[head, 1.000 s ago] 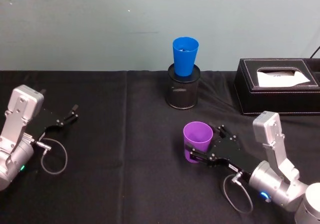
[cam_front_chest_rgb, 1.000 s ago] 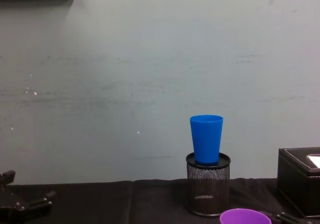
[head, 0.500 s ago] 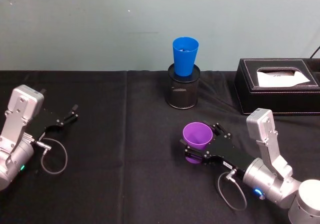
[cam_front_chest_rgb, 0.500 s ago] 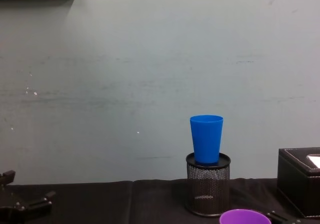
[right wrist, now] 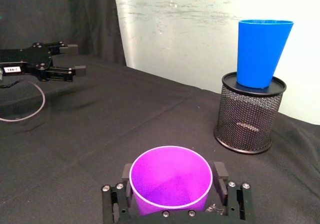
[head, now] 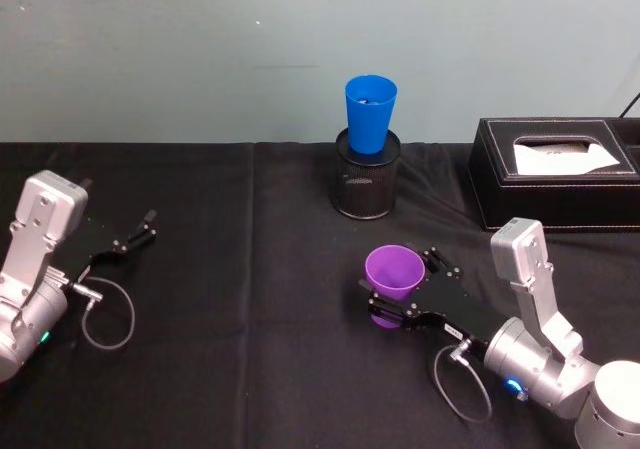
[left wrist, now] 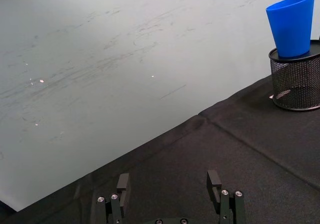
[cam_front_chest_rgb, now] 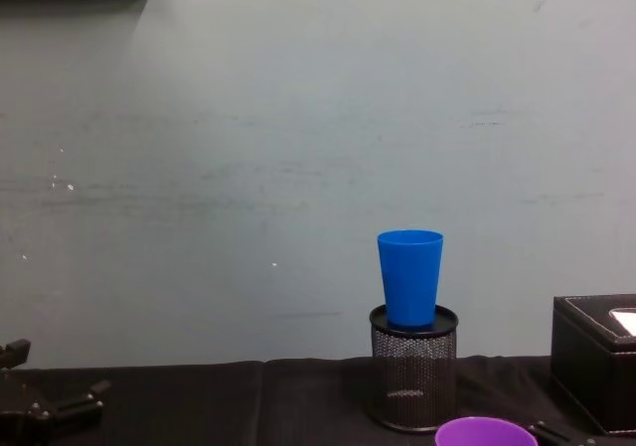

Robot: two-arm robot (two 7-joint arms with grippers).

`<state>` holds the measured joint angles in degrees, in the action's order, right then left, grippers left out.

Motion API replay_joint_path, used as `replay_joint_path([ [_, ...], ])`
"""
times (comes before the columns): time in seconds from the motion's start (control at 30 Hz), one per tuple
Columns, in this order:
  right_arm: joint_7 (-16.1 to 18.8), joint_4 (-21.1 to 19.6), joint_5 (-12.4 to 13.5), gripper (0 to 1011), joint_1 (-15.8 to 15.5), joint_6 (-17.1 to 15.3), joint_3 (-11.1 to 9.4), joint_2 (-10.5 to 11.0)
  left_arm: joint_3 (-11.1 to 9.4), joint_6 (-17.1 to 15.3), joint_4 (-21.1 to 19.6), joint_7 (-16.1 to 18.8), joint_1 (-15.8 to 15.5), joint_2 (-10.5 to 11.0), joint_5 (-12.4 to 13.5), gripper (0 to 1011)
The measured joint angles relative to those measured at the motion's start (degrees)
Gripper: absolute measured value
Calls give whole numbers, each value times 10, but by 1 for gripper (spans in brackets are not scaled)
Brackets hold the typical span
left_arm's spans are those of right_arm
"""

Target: Pick up one cup with a gripper and tap it against the other cup.

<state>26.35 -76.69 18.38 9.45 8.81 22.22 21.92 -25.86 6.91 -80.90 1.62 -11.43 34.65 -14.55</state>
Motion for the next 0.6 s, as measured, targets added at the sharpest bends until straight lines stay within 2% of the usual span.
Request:
replay_joint_path([
  [0.23,0,0,1,863,0,0,0,0,0,0,0,0,0,0,0,1000],
  [0.3,0,0,1,794,0,0,1,0,0,0,0,0,0,0,0,1000],
  [0.6,0,-1,2,747,0,1,1,1,0,0,0,0,0,0,0,1000],
])
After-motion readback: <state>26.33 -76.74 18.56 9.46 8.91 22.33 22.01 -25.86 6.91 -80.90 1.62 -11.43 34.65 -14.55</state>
